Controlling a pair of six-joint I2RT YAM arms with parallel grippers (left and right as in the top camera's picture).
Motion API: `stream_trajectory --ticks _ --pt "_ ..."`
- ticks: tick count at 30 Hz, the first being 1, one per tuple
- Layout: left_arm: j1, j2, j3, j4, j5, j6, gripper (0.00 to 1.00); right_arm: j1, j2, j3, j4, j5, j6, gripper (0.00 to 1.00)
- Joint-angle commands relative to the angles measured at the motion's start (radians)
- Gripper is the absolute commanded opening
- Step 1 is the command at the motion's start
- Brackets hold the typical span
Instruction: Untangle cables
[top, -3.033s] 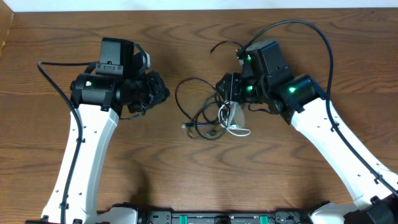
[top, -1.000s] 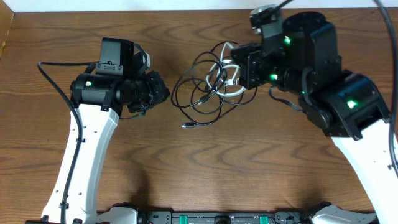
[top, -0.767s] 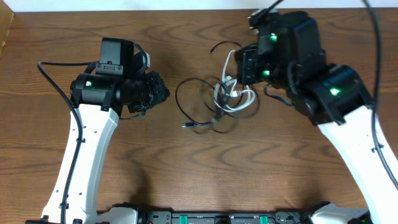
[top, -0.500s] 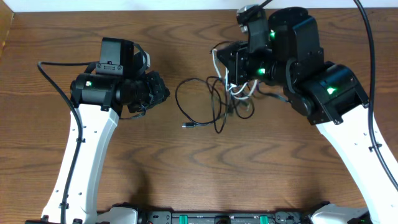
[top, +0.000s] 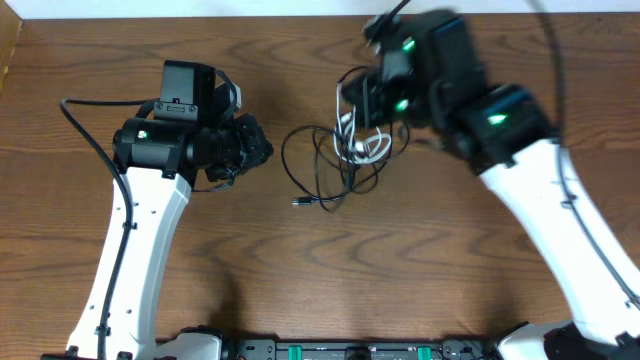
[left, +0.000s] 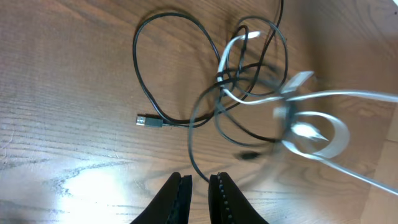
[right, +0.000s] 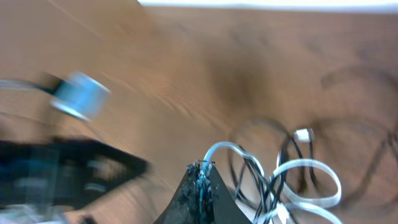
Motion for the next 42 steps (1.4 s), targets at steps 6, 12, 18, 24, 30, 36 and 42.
stream_trajectory --ticks 6,12,18,24,30,36,42 --pt "-0.002 0.005 -0.003 -0.002 -0.002 0.002 0.17 -0.062 -0.186 0.149 -0.079 0.016 -0.097 0.01" --pt "-0.002 0.005 -0.003 -0.002 0.002 0.002 0.17 -0.005 -0.115 -0.008 -0.181 0.228 -0.013 0.01" --pt "-0.002 0.005 -0.003 0.017 0.116 0.029 0.21 0.006 -0.019 -0.047 -0.137 0.074 0.033 0.01" --pt "-0.002 0.005 -0.003 0.029 0.16 0.024 0.46 0.002 -0.022 -0.044 0.009 -0.056 0.075 0.01" --pt "-0.002 0.005 -0.003 0.037 0.16 0.024 0.58 -0.003 -0.047 -0.043 0.11 -0.217 0.103 0.01" --pt "-0.023 0.005 -0.003 0.048 0.159 0.025 0.63 -0.003 -0.06 -0.042 0.186 -0.326 0.207 0.01" --pt "-0.043 0.008 -0.003 0.05 0.09 0.024 0.64 -0.012 -0.07 -0.041 0.251 -0.37 0.243 0.01"
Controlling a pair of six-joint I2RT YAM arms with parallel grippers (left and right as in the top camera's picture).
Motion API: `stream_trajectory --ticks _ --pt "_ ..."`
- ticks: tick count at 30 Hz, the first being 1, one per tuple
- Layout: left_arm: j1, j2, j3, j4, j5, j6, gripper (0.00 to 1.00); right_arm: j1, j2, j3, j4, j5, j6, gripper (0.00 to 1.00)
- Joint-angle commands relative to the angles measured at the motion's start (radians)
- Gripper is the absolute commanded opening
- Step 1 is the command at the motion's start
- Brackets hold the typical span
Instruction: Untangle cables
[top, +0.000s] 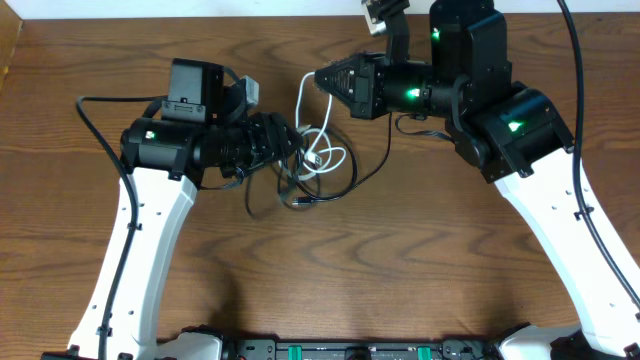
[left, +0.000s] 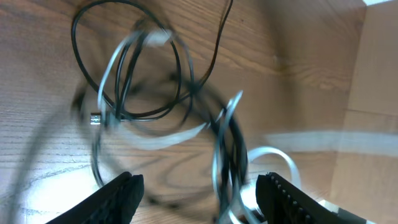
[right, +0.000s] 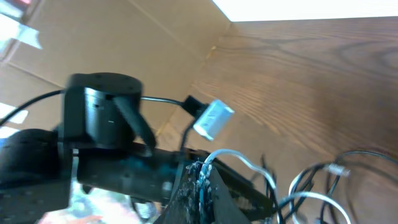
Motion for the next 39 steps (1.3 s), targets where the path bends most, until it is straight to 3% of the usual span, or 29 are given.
stream_trajectory --ticks 1,9,12,16,20,23,30,33,39 --pt "-0.003 0.011 -0.003 0.003 -0.039 0.009 0.64 -0.012 -0.035 0.023 0.013 -0.058 0.042 0.01" --pt "-0.025 0.084 -0.003 0.001 -0.013 0.012 0.64 -0.024 -0.058 0.023 0.063 -0.139 0.083 0.01" --pt "-0.048 0.121 -0.003 0.007 -0.013 0.027 0.59 -0.024 -0.066 0.023 0.066 -0.142 0.083 0.01" --pt "-0.051 0.15 -0.003 0.007 -0.109 0.027 0.52 -0.036 -0.079 0.023 0.063 -0.142 0.082 0.02" --pt "-0.051 0.154 -0.003 -0.012 -0.274 -0.021 0.52 -0.066 -0.104 0.023 0.059 -0.142 0.082 0.02" --pt "-0.051 0.154 -0.003 -0.028 -0.305 -0.04 0.51 -0.098 -0.127 0.023 0.049 -0.139 0.06 0.02" --pt "-0.051 0.154 -0.003 -0.034 -0.304 -0.04 0.52 -0.145 -0.137 0.023 -0.201 0.125 -0.094 0.04" --pt "-0.051 0.154 -0.003 -0.035 -0.305 -0.04 0.52 -0.135 -0.108 0.023 -0.338 0.282 -0.142 0.18" --pt "-0.051 0.154 -0.003 -0.048 -0.305 -0.063 0.52 -0.106 0.024 0.023 -0.484 0.481 -0.232 0.71"
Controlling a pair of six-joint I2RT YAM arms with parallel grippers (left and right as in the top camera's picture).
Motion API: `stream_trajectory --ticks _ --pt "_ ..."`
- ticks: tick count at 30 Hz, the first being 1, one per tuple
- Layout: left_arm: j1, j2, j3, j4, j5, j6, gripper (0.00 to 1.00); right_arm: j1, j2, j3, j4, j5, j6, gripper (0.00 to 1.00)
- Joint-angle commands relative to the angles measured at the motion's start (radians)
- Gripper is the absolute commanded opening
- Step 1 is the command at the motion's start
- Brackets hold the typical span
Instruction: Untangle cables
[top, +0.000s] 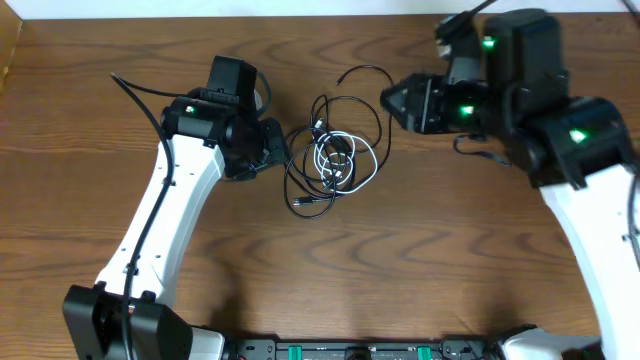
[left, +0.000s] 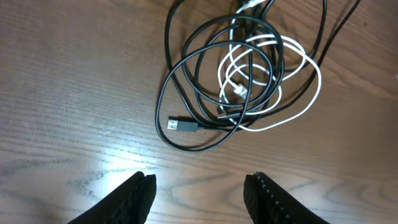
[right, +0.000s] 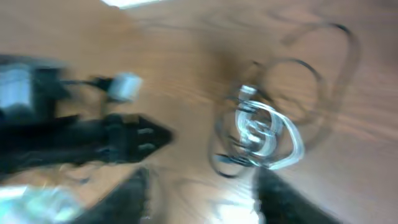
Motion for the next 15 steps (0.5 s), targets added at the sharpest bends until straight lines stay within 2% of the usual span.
stream_trajectory --ticks 1,3,6,12,15 --pt "0.002 -0.005 -0.003 -0.009 -0.018 -0.019 0.52 0.013 0.101 0.005 -0.026 0.162 -0.105 0.79" --pt "0.002 -0.005 -0.003 -0.012 -0.018 -0.018 0.52 0.013 0.168 0.005 -0.029 0.145 -0.144 0.9" --pt "0.002 -0.005 -0.003 -0.013 -0.018 -0.018 0.52 0.019 0.264 0.004 -0.02 0.082 -0.221 0.94" --pt "0.002 -0.005 -0.003 -0.012 -0.018 -0.018 0.52 0.032 0.45 0.005 0.031 0.019 -0.358 0.94" --pt "0.002 -0.005 -0.003 -0.012 -0.018 -0.018 0.53 0.033 0.534 0.004 0.074 0.02 -0.385 0.87"
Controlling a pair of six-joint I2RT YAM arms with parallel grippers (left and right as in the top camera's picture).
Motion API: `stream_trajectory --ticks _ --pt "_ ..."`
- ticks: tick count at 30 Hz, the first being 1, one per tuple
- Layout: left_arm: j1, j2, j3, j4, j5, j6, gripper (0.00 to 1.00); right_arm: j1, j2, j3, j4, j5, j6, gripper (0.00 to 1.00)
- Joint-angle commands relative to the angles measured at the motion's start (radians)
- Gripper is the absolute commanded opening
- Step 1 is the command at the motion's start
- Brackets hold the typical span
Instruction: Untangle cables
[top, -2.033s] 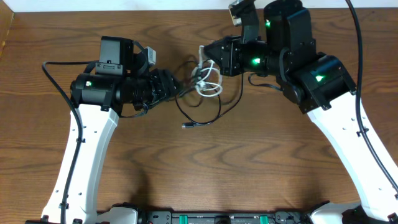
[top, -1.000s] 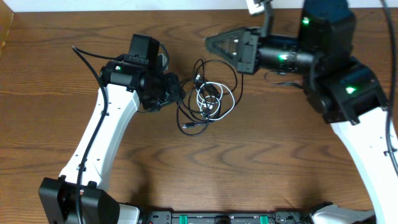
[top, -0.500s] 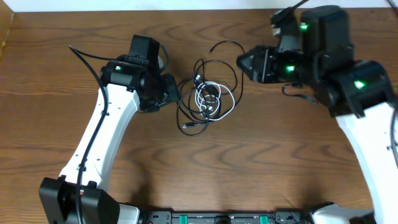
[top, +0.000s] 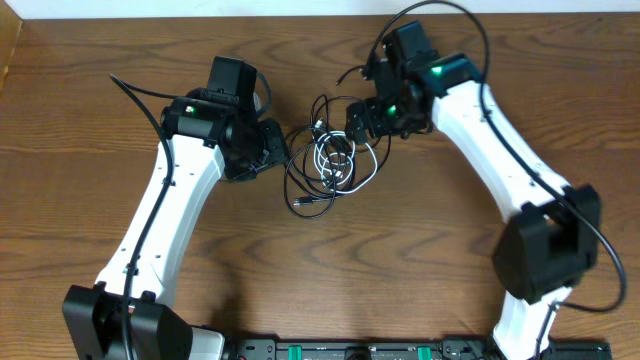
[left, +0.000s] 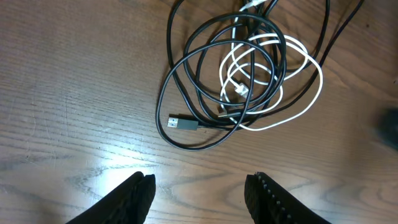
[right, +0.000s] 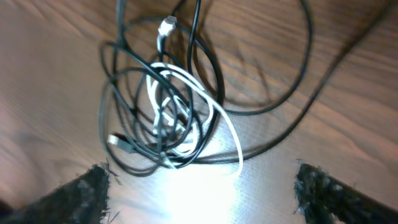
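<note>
A black cable (left: 205, 59) and a white cable (left: 309, 67) lie looped through each other in one tangle (top: 330, 160) on the wooden table. The black cable's USB plug (left: 182, 124) points left at the heap's near side. My left gripper (top: 278, 150) stands open just left of the heap; in the left wrist view its fingers (left: 140, 194) straddle bare wood below the cables. My right gripper (top: 360, 125) hovers open at the heap's upper right. From the right wrist view the tangle (right: 165, 118) lies above the spread fingertips (right: 87, 190), with nothing between them.
A loose black loop (top: 362, 78) runs from the heap toward the table's far edge. The brown wooden table (top: 400, 260) stretches on all sides. The right arm's own black cord (top: 440, 15) arches above its wrist.
My right gripper has come in from the right to the tangle's upper right corner, and its camera now looks down on the heap. The left gripper and the cables stayed put.
My right gripper was shut on the white cable, with the tangle by it and the left gripper nearly shut off to the left. Then the left gripper was open among the cables. Later both grippers were open with the tangle on the table; now the right is close.
</note>
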Motion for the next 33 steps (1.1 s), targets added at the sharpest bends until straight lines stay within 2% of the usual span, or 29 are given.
stream_trajectory --ticks 1,4,8,10,12,13,14,20,27,33 --pt "0.002 -0.005 -0.003 -0.006 -0.017 -0.001 0.53 0.006 0.077 0.005 0.036 -0.02 -0.09 0.85" --pt "0.002 -0.005 -0.003 -0.006 -0.017 -0.001 0.53 0.005 0.153 0.005 0.071 -0.017 -0.093 0.78" --pt "0.002 -0.005 -0.003 -0.005 -0.017 -0.001 0.53 0.005 0.23 0.005 0.098 -0.018 -0.092 0.55" --pt "0.002 -0.005 -0.003 -0.005 -0.018 -0.001 0.53 0.005 0.251 0.005 0.102 -0.018 -0.092 0.4" --pt "0.002 -0.005 -0.003 0.0 -0.017 -0.001 0.53 0.005 0.256 0.005 0.103 -0.018 -0.091 0.16" --pt "0.002 -0.005 -0.003 0.003 -0.017 -0.001 0.53 0.005 0.254 0.005 0.103 -0.018 -0.082 0.07" --pt "0.002 -0.005 -0.003 0.008 -0.017 -0.001 0.53 0.005 0.247 0.007 0.102 -0.018 -0.065 0.01" --pt "0.002 -0.005 -0.003 0.027 0.028 -0.001 0.53 -0.011 0.145 0.056 0.044 -0.042 -0.013 0.01" --pt "0.002 -0.005 -0.003 0.051 0.133 0.002 0.53 -0.003 -0.116 0.113 0.005 -0.252 -0.013 0.01" --pt "0.001 -0.005 -0.003 0.052 0.195 0.002 0.53 0.02 -0.344 0.113 0.033 -0.292 0.04 0.01"
